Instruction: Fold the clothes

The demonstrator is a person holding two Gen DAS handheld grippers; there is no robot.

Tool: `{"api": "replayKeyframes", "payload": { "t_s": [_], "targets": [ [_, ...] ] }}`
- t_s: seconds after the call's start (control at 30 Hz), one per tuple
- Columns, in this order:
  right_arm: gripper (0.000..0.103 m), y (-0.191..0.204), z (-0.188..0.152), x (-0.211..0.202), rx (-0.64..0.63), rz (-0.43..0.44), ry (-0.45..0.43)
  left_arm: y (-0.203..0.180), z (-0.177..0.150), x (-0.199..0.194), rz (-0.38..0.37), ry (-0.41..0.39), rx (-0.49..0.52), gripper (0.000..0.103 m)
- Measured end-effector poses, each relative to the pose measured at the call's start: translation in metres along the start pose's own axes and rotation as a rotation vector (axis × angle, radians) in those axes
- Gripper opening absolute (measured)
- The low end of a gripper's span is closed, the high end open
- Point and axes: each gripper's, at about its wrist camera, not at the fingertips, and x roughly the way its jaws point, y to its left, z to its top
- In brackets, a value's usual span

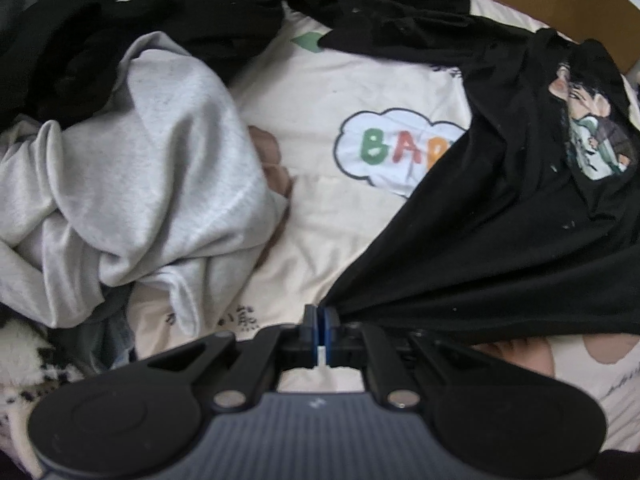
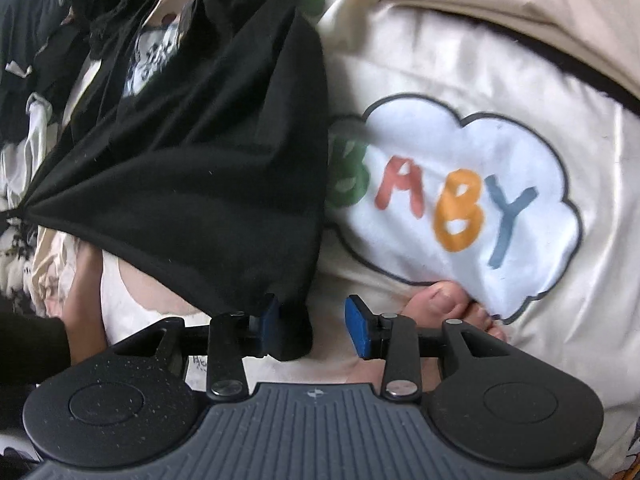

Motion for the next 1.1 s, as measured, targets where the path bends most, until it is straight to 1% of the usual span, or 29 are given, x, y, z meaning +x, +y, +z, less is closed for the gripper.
{"api": "replayKeyframes", "payload": {
  "t_s": [0.1,0.23,0.27,0.3,0.4,0.47,0.57,0.73,0.83,0.97,1.1],
  "targets": [
    [0.044,0.004,0.002,0.014,-0.005,0.031,0.013,0.0,0.0,0.004,0.01,0.006,0.011,0.003],
    [0.043,0.016,0.005,0.034,-0.056,0.032,0.042,0.001,-0.003,0.007,0.012,0.014,0.01,0.003],
    [0.03,0.017,0.006,0.034,-0.059,0.037,0.044,0.002,-0.004,0.007,0.01,0.017,0.008,0.003],
    [0.001,0.017,0.006,0.034,-0.058,0.044,0.045,0.003,-0.005,0.006,0.005,0.02,0.006,0.003],
    [0.0,0.012,0.006,0.019,-0.018,0.043,0.031,0.005,-0.007,0.0,-0.017,0.022,-0.012,0.003],
    [0.0,0.011,0.007,0.002,0.003,0.058,0.018,0.007,-0.01,-0.007,-0.036,0.022,-0.024,0.003],
    [0.0,0.012,0.007,-0.023,0.015,0.048,0.005,0.007,-0.017,-0.014,-0.064,0.029,-0.04,0.003],
    [0.0,0.012,0.007,-0.061,0.004,-0.008,0.016,0.001,-0.032,-0.025,-0.114,0.048,-0.059,0.003],
    [0.0,0.016,0.007,-0.076,-0.004,-0.041,0.032,-0.003,-0.04,-0.033,-0.143,0.055,-0.07,0.003],
    [0.0,0.017,0.007,-0.096,-0.002,-0.072,0.051,-0.003,-0.05,-0.048,-0.177,0.04,-0.1,0.003],
    [0.0,0.029,0.015,-0.114,0.004,-0.1,0.028,0.002,-0.054,-0.067,-0.214,-0.006,-0.151,0.003]
  ]
}}
